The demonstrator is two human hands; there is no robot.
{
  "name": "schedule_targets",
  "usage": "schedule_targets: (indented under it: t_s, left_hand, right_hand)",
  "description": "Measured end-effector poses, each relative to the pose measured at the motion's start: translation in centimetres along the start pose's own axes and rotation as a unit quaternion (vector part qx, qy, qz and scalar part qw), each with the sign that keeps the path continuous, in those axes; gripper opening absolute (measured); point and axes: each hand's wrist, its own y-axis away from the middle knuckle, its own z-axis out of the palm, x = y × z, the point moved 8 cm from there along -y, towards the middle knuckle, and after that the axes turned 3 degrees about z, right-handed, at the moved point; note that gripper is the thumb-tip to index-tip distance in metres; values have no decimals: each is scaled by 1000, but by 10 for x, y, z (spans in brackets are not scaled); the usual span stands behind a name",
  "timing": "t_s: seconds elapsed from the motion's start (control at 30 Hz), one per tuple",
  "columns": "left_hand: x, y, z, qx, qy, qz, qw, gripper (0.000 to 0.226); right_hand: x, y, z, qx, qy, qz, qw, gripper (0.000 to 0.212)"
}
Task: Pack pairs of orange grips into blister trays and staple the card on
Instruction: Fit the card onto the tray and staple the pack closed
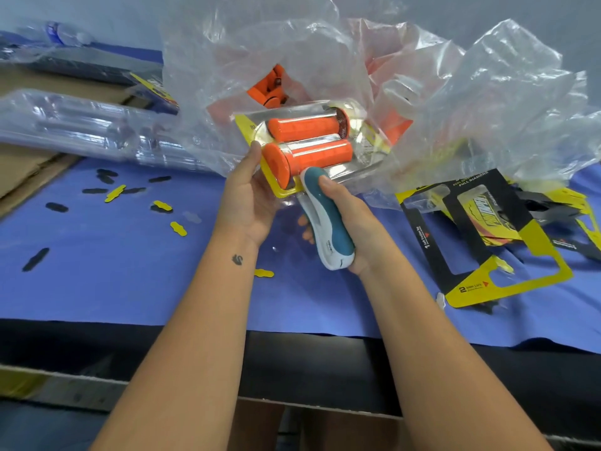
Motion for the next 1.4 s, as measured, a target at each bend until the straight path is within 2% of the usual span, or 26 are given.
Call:
schedule_targets:
  t_s: [0.13,0.23,0.33,0.43,0.5,0.57,0.6,0.67,0.7,0.8,0.93,0.97,1.07,1.1,1.2,1.27,1.33,1.4]
  left_hand:
    - [-9,1,-10,65,-23,-36,997,39]
    - [-7,4,-1,31,-57,-42,997,51]
    - [-8,7,2,21,-146,-35,988,65]
    - [-12,8,-2,31,-191,-44,980,56]
    - [-12,8,-1,21,-195,-44,980,38]
    - [-12,8,2,1,-182,-39,982,13]
    - [-12,8,2,2,-172,-39,984,11]
    - [-15,7,0,12,-157,-45,987,26]
    - [-17,7,-1,19,-148,-49,988,27]
    - [-20,7,-4,43,-131,-63,988,18]
    - [-19,8,-2,32,-149,-52,987,12]
    - [-18,9,0,31,-148,-56,987,16]
    - [-18,11,1,47,-101,-76,991,57]
    - [-15,10,0,58,-81,-62,993,58]
    - [-3,8,-8,94,-28,-6,995,36]
    - [3,8,-12,97,19,13,995,31]
    - [5,7,-16,96,71,22,993,39]
    - [7,8,-20,110,111,32,987,52]
  right_hand:
    - [-1,-2,-1,30,14,4,999,40]
    - [-1,-3,1,39,23,11,999,39]
    - [-2,-2,4,34,31,9,999,37]
    - [-3,0,4,29,30,11,999,38]
    - [-4,0,4,29,33,11,999,39]
    - [-5,0,3,31,39,10,999,39]
    - [-4,0,3,34,41,11,999,39]
    - [-3,-1,3,41,40,16,998,39]
    - [-2,-2,3,44,39,20,998,39]
    - [-1,-4,2,55,35,34,997,38]
    - [0,-5,0,48,32,24,998,37]
    - [-1,-6,0,44,31,20,998,37]
    - [-1,-6,0,18,56,14,998,39]
    - [-1,-5,1,3,75,14,997,41]
    - [1,0,1,-37,158,13,987,44]
    - [-1,2,-4,-29,194,4,981,54]
    - [-5,0,-15,12,217,-9,976,74]
    - [-8,-1,-25,58,221,-16,973,80]
